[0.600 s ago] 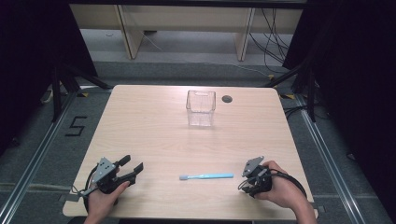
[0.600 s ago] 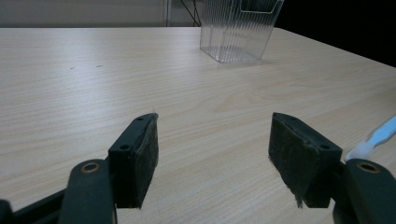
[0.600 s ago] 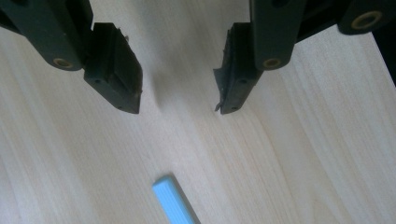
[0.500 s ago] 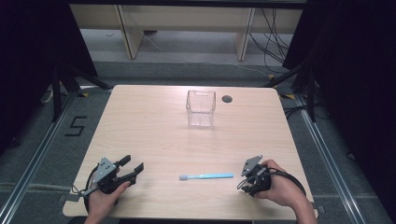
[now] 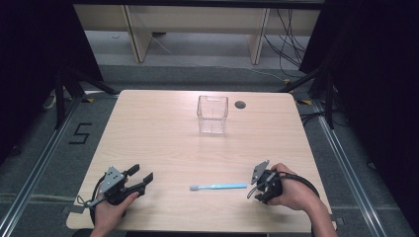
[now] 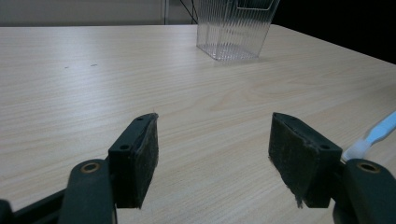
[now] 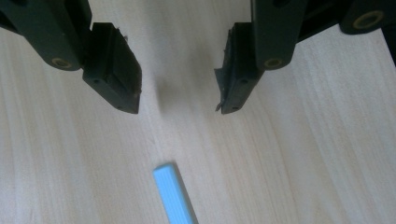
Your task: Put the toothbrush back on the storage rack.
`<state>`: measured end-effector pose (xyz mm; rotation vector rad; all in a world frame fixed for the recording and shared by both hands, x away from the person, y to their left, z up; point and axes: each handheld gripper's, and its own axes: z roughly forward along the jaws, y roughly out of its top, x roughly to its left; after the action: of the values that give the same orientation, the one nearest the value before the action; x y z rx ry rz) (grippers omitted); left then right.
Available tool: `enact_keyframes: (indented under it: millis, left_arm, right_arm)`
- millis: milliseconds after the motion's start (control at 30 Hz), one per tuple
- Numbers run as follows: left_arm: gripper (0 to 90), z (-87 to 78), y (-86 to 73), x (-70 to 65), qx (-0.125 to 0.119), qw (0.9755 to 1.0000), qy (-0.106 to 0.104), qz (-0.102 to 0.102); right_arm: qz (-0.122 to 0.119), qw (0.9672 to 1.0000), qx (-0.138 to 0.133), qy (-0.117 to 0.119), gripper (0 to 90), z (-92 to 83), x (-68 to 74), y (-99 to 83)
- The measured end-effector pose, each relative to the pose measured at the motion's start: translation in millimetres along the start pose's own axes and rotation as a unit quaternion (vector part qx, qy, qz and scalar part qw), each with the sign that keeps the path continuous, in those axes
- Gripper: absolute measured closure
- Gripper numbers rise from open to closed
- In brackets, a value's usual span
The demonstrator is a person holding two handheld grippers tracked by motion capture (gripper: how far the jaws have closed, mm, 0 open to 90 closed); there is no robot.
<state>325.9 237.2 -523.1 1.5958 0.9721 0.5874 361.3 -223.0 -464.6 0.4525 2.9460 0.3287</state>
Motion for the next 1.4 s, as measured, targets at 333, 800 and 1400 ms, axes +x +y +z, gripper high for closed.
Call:
enact_keyframes:
  millis: [333, 800, 1400]
  left_arm:
    - [32.7, -2.3, -0.8, -1.6, -0.002, 0.9999, -0.010, 0.003]
    - [32.7, -1.9, -0.7, -1.7, -0.002, 0.9999, -0.010, 0.004]
    - [32.8, -2.2, -0.7, -2.0, -0.003, 0.9999, -0.013, 0.007]
  right_arm:
    - [-0.044, 0.9979, 0.047, 0.003, 50.0, 2.5, -9.8, 25.7]
    - [-0.103, 0.9887, 0.098, 0.048, 53.4, 18.3, -19.7, 73.7]
    - [-0.164, 0.9794, 0.099, 0.066, 62.7, 34.2, -11.5, 124.6]
